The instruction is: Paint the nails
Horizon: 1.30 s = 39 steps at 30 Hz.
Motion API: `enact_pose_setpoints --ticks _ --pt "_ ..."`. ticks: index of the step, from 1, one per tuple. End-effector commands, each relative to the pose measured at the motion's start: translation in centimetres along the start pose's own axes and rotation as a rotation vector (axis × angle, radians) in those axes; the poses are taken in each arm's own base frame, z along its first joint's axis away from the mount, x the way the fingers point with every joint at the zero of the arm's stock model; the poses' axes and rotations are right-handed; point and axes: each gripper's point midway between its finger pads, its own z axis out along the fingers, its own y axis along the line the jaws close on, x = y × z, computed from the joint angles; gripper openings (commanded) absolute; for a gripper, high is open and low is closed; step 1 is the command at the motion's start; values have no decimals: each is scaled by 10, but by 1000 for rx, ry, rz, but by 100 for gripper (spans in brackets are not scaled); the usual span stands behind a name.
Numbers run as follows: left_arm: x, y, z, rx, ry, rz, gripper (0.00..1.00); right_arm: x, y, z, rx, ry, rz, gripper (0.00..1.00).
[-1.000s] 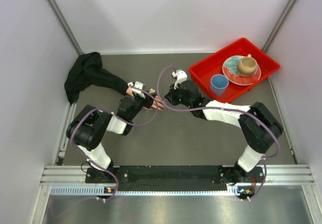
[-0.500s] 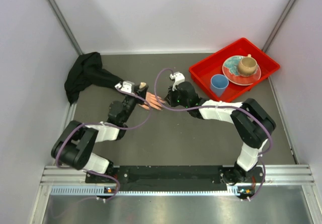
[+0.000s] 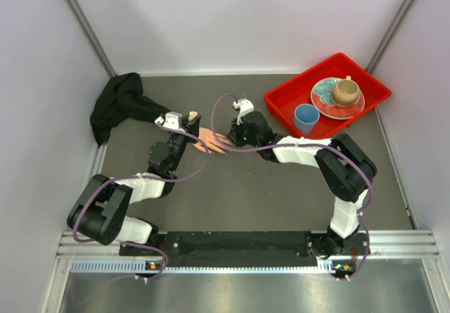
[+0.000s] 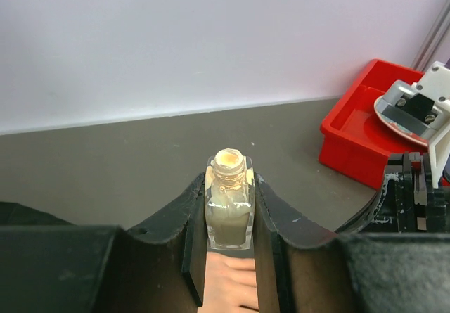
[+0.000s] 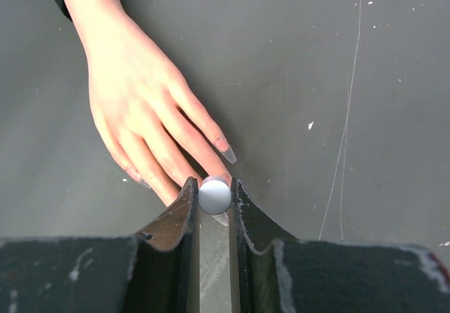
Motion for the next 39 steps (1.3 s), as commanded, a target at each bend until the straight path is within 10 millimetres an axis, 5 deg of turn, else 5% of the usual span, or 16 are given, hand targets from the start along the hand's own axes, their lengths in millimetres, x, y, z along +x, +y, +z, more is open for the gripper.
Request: enact_pose_setpoints --ticks 1,39 --pt "-21 5 3 -28 -61 14 0 -27 7 7 -23 -61 -11 0" --pt "-10 1 8 -2 -35 -1 0 -23 -1 12 17 -46 -15 0"
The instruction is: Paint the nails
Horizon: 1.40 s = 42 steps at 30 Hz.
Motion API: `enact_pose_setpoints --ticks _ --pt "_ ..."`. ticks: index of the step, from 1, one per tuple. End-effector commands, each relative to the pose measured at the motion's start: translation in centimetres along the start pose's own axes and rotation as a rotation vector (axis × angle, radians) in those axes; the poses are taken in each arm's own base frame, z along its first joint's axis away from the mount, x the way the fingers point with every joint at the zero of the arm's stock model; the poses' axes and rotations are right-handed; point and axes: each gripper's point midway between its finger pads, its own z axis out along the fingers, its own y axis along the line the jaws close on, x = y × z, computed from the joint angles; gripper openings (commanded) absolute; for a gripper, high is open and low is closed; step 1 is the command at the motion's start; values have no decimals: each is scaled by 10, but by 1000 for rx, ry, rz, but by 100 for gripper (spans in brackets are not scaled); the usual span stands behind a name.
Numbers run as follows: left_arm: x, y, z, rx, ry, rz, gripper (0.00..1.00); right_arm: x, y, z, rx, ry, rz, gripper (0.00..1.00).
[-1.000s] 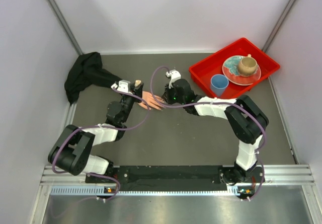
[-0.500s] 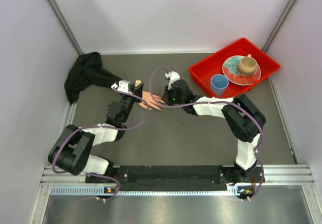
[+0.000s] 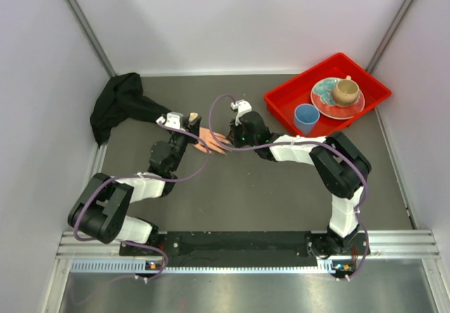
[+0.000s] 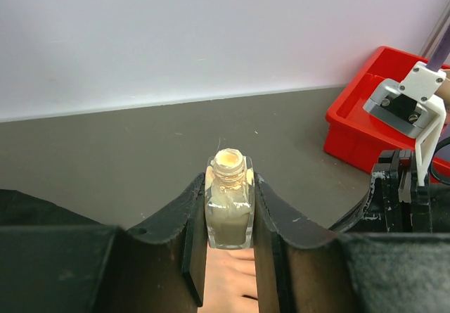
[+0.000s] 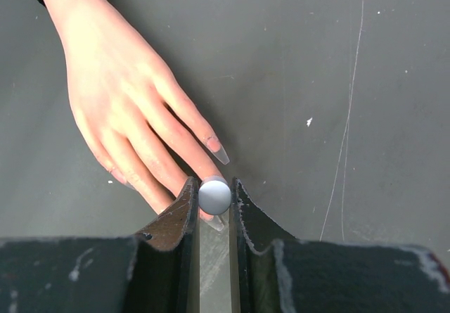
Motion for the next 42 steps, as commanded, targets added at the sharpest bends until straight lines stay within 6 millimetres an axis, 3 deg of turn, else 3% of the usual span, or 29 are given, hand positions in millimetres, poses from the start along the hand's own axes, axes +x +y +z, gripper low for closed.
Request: enact_pose_setpoints --ticks 1,42 --pt "-22 -3 8 14 -73 -5 0 -34 4 0 -2 -87 -12 0" --pt "-18 -5 10 26 -58 -7 0 -29 0 -3 15 -72 -15 0"
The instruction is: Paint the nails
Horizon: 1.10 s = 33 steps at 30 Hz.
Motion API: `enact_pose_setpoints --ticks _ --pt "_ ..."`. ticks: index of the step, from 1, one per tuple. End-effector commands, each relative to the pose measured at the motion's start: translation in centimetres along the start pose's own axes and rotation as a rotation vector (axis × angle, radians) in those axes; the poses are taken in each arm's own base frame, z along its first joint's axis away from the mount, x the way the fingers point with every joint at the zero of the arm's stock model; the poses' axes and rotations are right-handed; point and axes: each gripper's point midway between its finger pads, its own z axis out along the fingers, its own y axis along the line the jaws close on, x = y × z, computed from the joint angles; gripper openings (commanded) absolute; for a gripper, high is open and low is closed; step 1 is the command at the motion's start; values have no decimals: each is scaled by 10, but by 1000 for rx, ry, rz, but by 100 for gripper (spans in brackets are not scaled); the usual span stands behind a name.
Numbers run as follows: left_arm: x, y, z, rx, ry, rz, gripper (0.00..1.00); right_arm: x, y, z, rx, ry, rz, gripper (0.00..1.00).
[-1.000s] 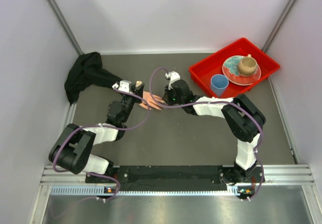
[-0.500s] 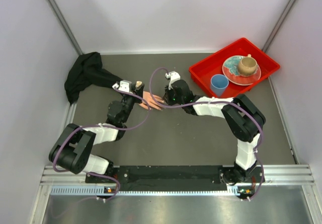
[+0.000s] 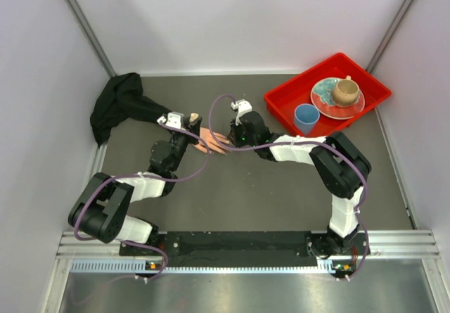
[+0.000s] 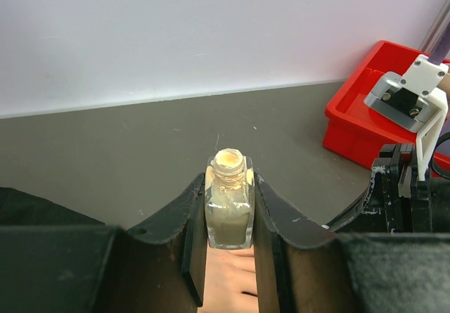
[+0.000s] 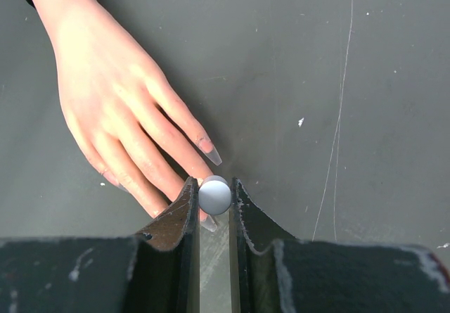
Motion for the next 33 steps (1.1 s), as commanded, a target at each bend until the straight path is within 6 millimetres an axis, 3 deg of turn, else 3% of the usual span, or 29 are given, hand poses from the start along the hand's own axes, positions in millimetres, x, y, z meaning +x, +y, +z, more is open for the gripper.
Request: enact_pose_setpoints --ticks 1,33 --pt "-23 -4 9 20 -74 -7 0 -28 5 -3 -9 -69 -4 0" --pt "-21 -4 10 21 -68 -7 0 -21 -1 -11 8 -63 -2 0"
